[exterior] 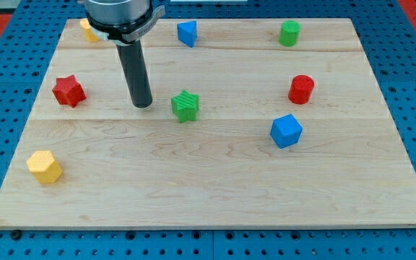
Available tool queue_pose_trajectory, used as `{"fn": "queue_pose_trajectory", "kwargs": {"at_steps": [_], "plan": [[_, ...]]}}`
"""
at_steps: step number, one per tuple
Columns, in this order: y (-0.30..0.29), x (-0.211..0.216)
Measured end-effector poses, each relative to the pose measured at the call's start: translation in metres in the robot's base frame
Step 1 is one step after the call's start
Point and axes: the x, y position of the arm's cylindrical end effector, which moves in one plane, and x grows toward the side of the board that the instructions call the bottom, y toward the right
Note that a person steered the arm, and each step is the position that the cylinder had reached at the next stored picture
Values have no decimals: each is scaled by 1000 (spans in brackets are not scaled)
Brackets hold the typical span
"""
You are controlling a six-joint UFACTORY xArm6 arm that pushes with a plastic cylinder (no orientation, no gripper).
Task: Push green star towards the bottom center
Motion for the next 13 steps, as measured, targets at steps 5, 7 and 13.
{"fn": "queue_pose_trajectory", "kwargs": {"at_steps": [5,7,13], "plan": [[69,23],[77,9],[105,90]]}}
